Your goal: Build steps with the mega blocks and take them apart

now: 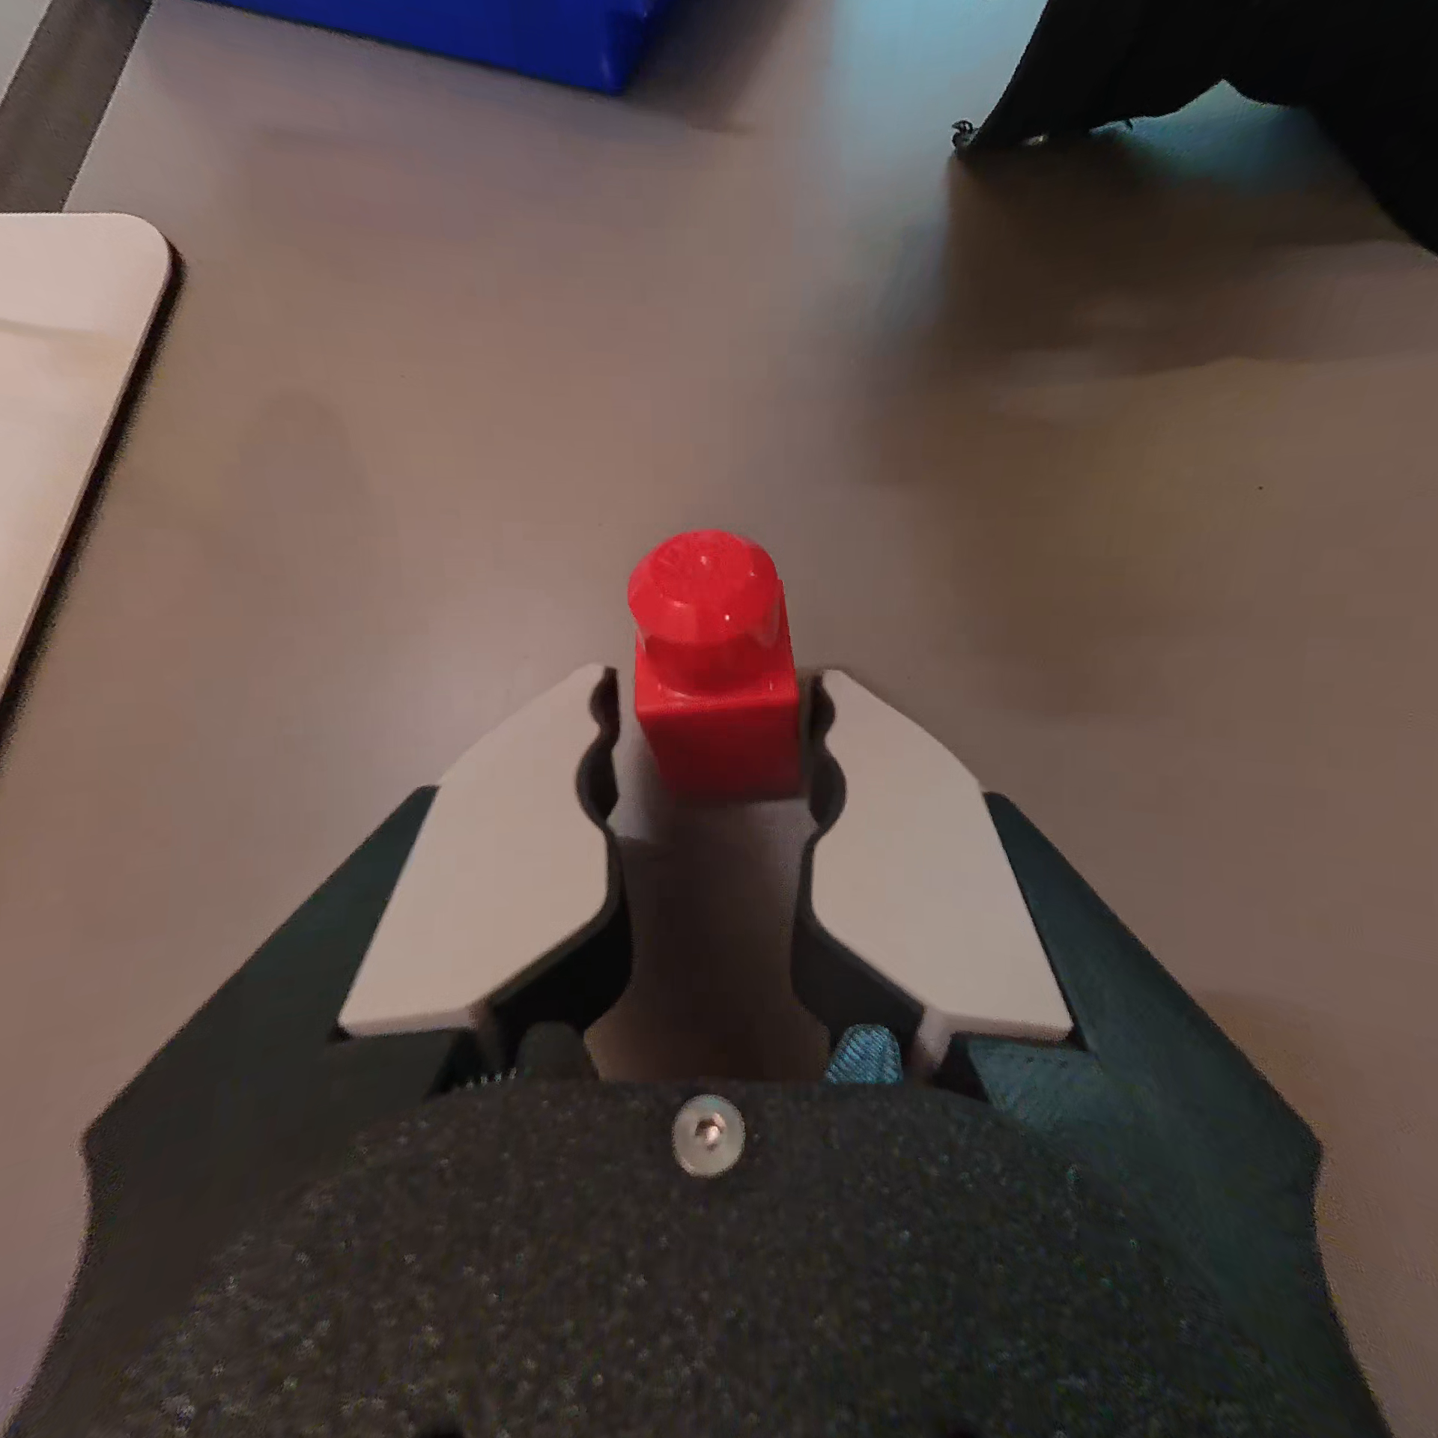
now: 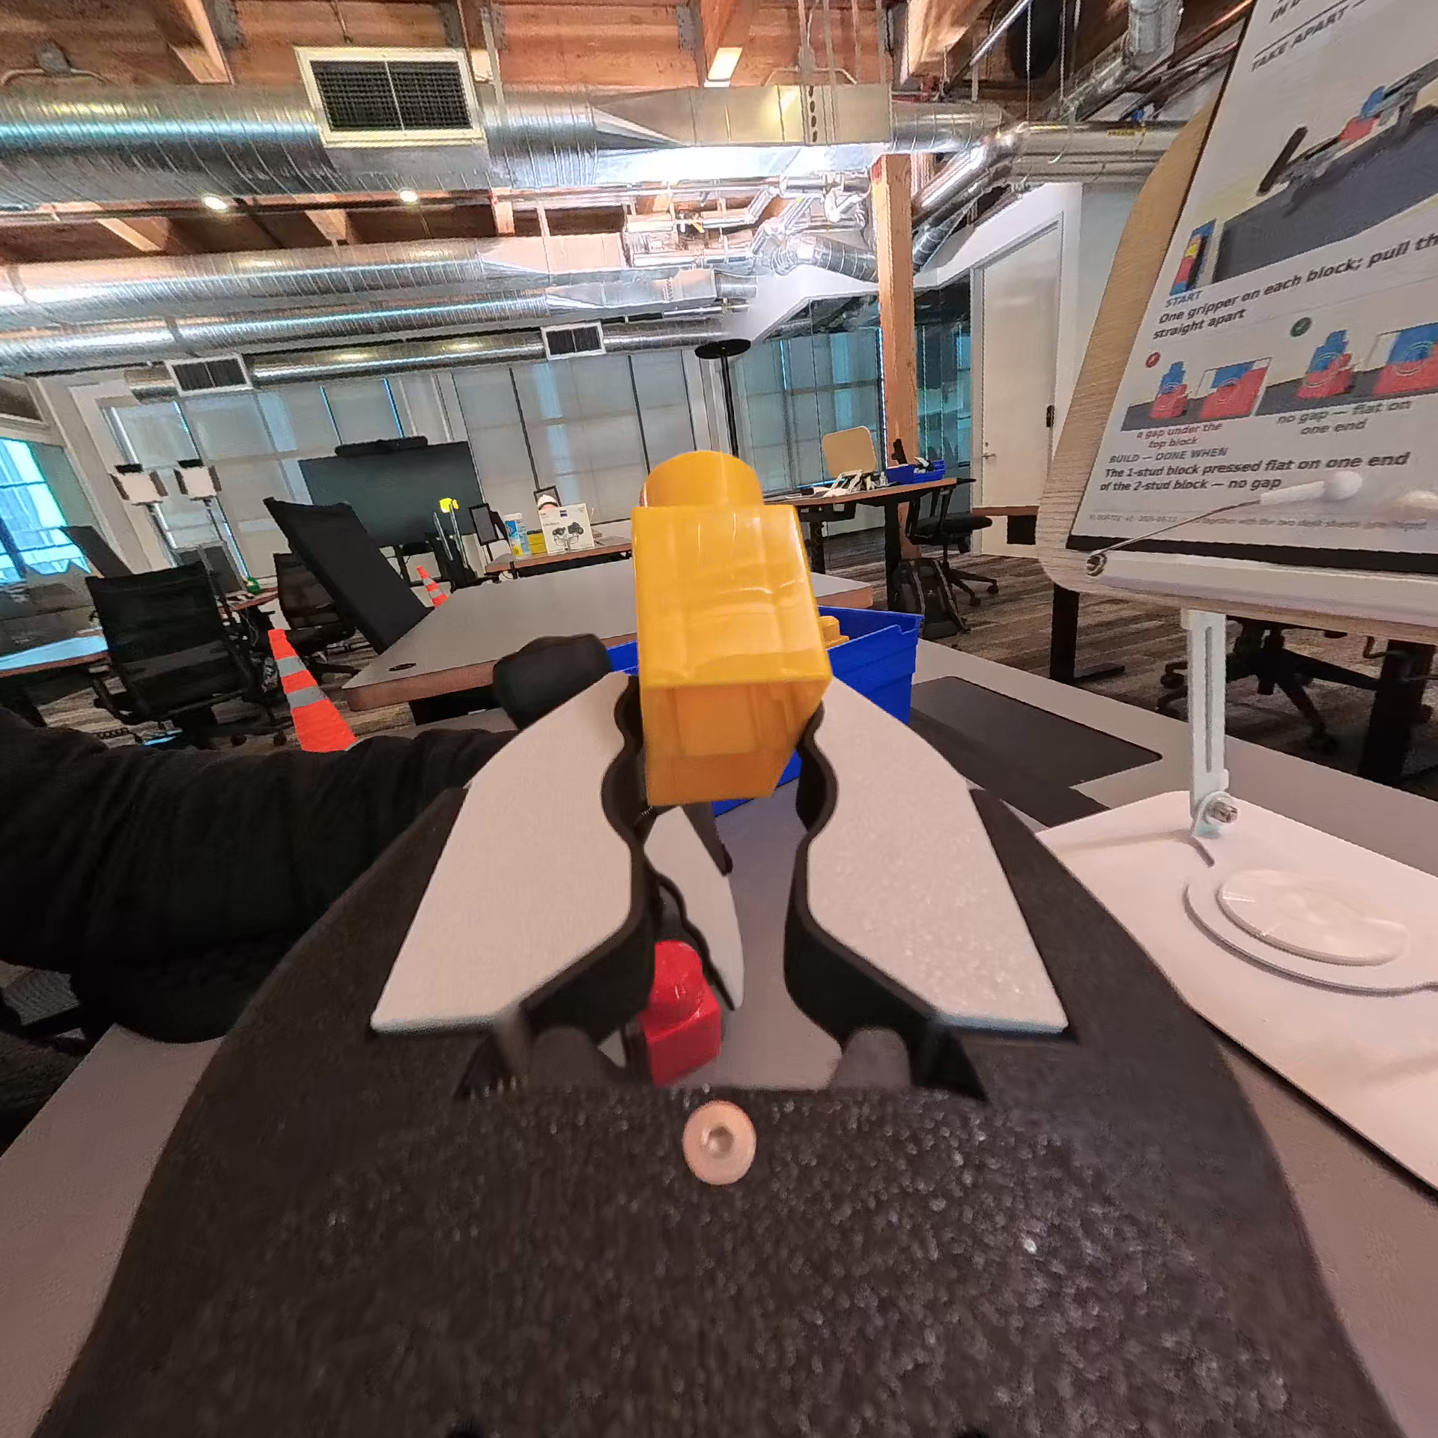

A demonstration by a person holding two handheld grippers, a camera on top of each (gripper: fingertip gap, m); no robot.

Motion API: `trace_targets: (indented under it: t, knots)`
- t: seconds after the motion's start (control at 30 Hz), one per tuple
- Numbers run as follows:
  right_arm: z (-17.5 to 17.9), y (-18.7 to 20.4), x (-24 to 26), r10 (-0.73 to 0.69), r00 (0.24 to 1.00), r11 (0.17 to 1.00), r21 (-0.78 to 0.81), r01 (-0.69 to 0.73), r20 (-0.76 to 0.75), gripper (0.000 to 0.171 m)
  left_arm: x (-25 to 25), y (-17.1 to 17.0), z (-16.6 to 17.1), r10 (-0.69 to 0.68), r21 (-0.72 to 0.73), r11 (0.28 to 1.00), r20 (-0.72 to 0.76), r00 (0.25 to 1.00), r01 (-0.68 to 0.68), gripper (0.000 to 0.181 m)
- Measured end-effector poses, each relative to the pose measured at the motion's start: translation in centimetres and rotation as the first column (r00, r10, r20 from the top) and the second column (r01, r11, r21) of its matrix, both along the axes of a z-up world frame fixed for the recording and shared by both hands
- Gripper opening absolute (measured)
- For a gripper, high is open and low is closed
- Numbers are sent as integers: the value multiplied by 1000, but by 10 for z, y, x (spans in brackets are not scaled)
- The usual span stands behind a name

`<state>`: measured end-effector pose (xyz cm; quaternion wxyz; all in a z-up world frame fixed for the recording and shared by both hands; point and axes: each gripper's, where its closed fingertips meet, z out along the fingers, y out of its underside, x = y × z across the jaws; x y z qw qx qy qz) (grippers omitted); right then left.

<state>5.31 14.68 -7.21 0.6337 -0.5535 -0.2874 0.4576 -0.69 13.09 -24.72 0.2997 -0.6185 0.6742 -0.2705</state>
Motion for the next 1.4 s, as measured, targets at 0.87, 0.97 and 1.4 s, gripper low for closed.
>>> trace_targets:
  t: [0.87,0.97,1.4]
  knots:
    - [0,-29,-54,235,969,972,-16,-236,-73,37,10,-18,174,80,-189,978,739,669,92,35]
    - [-10,-30,-57,243,970,969,-40,-243,10,38,6,-17,169,57,-170,981,713,699,93,35]
    - [-28,-32,-33,199,919,980,-83,-182,339,48,-13,-16,135,-20,-120,989,487,873,90,35]
